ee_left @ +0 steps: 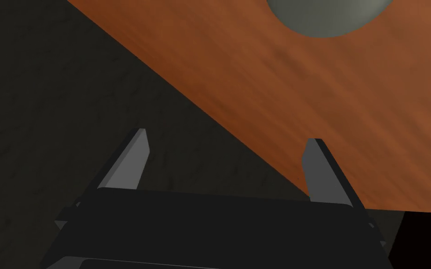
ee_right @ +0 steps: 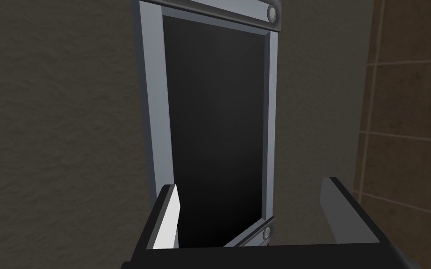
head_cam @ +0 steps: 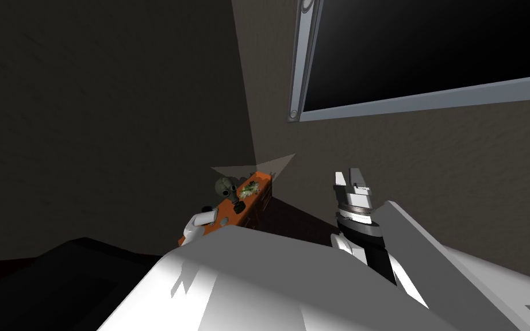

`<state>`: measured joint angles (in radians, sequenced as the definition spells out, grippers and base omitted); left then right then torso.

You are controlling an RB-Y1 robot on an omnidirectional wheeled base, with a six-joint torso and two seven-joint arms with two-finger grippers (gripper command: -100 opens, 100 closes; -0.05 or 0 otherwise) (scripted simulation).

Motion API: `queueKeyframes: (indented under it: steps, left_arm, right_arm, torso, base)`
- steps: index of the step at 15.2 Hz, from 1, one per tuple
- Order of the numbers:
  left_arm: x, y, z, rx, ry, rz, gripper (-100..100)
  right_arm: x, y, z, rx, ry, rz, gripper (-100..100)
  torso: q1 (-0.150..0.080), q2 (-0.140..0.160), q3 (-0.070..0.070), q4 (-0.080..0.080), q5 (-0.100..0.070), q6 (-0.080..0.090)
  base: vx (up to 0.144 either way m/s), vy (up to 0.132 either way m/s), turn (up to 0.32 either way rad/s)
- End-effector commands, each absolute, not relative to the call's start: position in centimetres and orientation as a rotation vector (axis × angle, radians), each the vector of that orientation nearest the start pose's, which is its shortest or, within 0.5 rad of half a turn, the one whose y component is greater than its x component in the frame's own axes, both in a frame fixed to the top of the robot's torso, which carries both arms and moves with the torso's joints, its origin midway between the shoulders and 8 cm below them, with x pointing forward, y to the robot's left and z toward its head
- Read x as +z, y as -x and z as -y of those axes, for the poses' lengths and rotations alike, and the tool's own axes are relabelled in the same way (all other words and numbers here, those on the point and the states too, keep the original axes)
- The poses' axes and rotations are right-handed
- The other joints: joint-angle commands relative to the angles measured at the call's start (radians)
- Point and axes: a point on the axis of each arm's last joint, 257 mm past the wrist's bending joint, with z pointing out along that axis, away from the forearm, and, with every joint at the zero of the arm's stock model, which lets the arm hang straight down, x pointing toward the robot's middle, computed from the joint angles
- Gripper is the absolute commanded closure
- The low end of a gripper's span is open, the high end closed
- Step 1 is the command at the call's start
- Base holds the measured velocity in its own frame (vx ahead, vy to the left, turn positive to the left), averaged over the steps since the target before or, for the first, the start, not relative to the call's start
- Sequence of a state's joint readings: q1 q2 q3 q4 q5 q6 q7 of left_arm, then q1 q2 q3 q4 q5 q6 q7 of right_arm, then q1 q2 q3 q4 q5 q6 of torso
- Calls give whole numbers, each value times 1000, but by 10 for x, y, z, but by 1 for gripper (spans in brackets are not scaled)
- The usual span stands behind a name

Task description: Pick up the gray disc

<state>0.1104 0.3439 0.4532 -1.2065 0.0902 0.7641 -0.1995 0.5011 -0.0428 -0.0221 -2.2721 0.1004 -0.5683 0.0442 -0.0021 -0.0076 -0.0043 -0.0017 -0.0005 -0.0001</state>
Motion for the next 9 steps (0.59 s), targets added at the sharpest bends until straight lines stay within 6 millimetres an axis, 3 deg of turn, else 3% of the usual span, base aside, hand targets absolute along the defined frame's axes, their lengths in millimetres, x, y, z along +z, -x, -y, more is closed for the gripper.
queueKeyframes:
  steps: [1,9]
  left_arm:
    - [-506,-253,-578,61,2096,-1584,-100]
    - [-552,-195,-553,122,2415,-1529,-100]
  right_arm:
    - [32,-335,266,1194,-493,-675,0]
    - [32,-335,266,1194,-493,-675,0]
  torso:
    - [0,0,0,0,0,0]
    - [0,-1,-1,0,0,0]
  base:
    - [97,-24,-2]
    - [106,-27,-1]
